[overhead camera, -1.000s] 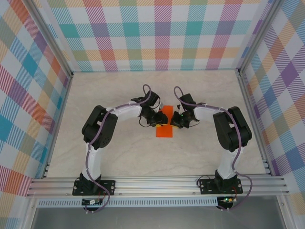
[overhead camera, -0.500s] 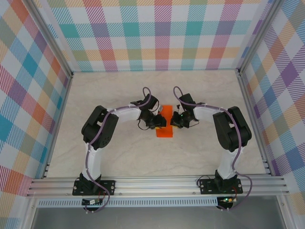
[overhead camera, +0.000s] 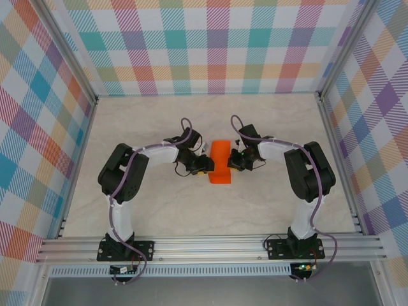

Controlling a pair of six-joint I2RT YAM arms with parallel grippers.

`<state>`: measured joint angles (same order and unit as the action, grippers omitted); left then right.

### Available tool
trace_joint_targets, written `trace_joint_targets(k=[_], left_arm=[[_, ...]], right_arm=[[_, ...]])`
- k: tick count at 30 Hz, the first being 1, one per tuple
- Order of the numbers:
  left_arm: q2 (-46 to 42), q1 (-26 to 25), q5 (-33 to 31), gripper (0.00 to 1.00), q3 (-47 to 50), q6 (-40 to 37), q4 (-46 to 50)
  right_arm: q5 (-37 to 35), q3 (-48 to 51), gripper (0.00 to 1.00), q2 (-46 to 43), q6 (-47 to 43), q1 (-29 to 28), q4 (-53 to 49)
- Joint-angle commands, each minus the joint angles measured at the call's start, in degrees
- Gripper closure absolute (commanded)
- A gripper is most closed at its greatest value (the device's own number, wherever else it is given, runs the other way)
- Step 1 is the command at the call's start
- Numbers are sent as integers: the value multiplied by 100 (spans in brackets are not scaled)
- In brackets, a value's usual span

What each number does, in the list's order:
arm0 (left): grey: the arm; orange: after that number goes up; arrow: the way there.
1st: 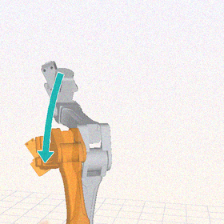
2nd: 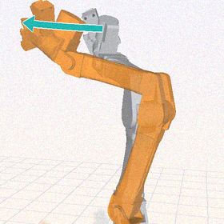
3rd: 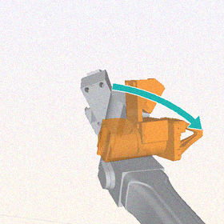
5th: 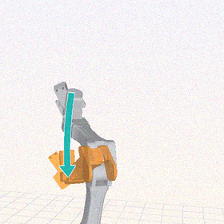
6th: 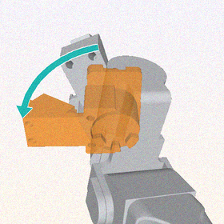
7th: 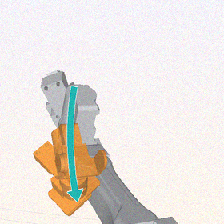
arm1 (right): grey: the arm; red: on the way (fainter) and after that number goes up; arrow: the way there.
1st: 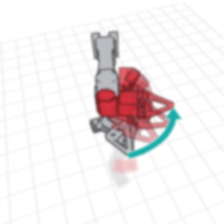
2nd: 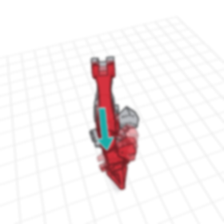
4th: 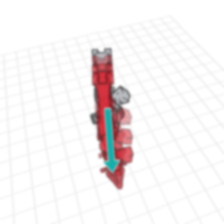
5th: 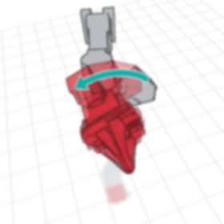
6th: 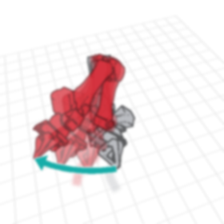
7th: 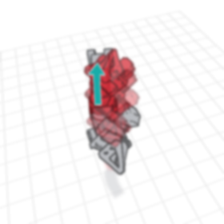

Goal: Fold a paper plane with a square sheet of paper (fold left side to right side)
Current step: First fold the square sheet of paper in half at the center of the table.

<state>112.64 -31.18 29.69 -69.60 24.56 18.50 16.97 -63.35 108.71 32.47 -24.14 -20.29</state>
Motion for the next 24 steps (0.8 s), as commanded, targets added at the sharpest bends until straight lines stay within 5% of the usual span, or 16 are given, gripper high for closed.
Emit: trace_joint_targets(k=[1,8,24], left_arm=[[-385,174,-152,60,179,-183,515],[-692,89,381,70,296,53,-468],[699,-90,534,75,-783,296,-686]], right_arm=[[-563,185,90,434,-109,-75,-574],[-588,130,90,406,-127,-99,-634],[-625,106,90,415,-164,-108,-703]])
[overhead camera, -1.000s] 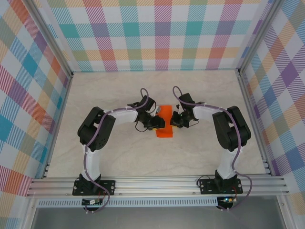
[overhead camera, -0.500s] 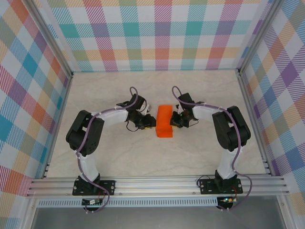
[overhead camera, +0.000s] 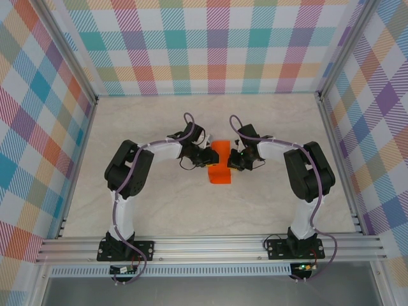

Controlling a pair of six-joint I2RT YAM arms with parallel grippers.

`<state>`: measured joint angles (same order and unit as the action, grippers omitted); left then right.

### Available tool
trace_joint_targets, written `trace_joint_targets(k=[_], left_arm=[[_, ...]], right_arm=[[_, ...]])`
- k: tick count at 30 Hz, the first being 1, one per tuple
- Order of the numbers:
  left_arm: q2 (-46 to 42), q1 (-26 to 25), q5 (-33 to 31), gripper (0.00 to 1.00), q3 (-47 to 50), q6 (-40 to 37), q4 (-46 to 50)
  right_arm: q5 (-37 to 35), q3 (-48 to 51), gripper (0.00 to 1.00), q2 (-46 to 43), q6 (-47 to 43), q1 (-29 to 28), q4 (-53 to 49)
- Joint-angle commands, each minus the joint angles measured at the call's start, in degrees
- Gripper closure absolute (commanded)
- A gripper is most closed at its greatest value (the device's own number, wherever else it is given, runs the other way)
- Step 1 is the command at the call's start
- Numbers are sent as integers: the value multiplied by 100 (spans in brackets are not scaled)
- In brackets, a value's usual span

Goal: Fold a paper plane with a square sheet of paper (fold left side to right side)
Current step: First fold the square sheet of paper in half at the center of the table.

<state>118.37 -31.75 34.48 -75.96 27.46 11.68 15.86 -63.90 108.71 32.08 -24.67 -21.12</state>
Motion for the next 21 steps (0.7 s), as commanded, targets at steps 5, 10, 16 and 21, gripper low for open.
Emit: trace_joint_targets(k=[5,10,16,21], left_arm=[[279,-25,-87,75,-174,-37,48],[351,-7,-212,74,-274,-14,101],[424,72,-275,72,-495,-3,219],[477,90,-248,71,-641,-9,277]], right_arm=[[-557,150,90,452,-180,-65,-669],[-575,154,90,485,-193,-71,-675],[-617,132,90,502,-245,-69,-742],[-628,123,90,538,-250,-65,-740]])
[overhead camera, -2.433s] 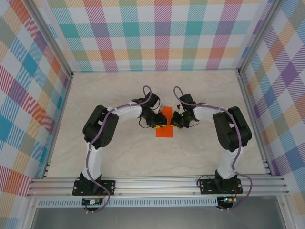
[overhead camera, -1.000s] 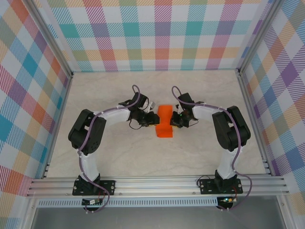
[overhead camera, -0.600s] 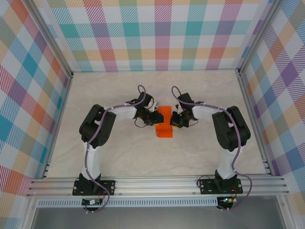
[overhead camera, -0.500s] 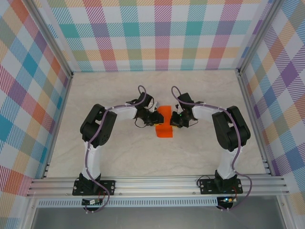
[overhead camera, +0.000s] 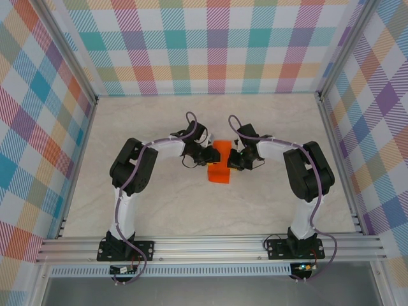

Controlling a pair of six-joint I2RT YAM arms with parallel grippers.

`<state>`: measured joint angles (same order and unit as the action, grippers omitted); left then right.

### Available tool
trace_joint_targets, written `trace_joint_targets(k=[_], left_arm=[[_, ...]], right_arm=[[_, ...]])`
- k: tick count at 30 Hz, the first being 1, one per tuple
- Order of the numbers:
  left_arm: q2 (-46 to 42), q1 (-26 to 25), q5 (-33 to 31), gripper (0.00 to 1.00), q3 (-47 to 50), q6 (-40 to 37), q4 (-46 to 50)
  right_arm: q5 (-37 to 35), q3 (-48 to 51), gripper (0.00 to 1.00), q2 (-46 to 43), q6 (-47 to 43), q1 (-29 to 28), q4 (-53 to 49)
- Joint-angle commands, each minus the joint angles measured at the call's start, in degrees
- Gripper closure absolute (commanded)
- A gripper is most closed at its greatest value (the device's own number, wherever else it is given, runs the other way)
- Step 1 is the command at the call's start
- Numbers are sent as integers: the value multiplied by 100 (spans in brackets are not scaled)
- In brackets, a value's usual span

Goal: Fold a paper plane with a square sheet of paper (fold left side to right side)
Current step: First fold the square sheet of paper in half at the center of the table, then hold the square sheet of paper at the center of the table.

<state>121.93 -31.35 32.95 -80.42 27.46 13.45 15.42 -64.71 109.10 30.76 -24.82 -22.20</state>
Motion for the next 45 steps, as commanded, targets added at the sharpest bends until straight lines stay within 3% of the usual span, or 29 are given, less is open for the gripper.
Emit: trace_joint_targets(k=[1,23,36,45], left_arm=[[145,59,-94,71,-212,-6,106],[-15,-72,-276,73,594,106,-238],[-25,-68,-298,73,570,88,-193],[-66,-73,-289,73,412,75,-87]], right_arm=[[-580,204,90,498,-115,-49,-626],[-77,-192,90,-834,-110,-65,-459],[282,-415,90,-22,121,-208,13],[-78,-249,91,356,21,-214,-344]])
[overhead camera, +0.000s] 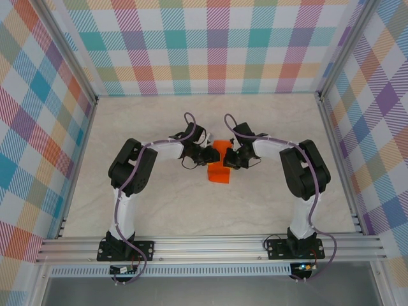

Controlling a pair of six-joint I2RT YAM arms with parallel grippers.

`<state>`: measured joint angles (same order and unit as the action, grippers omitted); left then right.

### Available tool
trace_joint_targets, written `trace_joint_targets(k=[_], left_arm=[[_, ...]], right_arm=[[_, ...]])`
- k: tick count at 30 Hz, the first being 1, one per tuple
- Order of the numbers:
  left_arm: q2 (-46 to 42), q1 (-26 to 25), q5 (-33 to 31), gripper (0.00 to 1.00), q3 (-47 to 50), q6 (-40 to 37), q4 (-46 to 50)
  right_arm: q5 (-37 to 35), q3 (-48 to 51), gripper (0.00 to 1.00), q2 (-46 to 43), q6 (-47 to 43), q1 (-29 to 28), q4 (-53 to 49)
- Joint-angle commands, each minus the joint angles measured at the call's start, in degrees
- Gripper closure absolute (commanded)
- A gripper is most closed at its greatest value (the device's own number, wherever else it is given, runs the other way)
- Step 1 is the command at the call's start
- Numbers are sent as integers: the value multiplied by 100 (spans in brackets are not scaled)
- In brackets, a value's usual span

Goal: Fold a paper plane with a square sheet of paper (fold left side to right side)
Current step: Hold the square sheet of paper at the center of the table, then first fold the square sheet of paper in half at the center of the table.

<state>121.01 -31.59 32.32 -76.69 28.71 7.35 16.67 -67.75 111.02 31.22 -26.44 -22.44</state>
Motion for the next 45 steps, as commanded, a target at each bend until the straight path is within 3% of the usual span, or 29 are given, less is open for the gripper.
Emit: trace_joint_targets(k=[1,14,45], left_arm=[[28,-49,-210,72,-33,-55,555],[366,-13,-232,71,-665,87,549],[833,61,-269,74,-1413,294,526]], right_arm=[[-272,75,91,203,-62,-48,-378],[-629,187,92,497,-427,-46,-647],[-659,192,93,472,-512,-53,-718]])
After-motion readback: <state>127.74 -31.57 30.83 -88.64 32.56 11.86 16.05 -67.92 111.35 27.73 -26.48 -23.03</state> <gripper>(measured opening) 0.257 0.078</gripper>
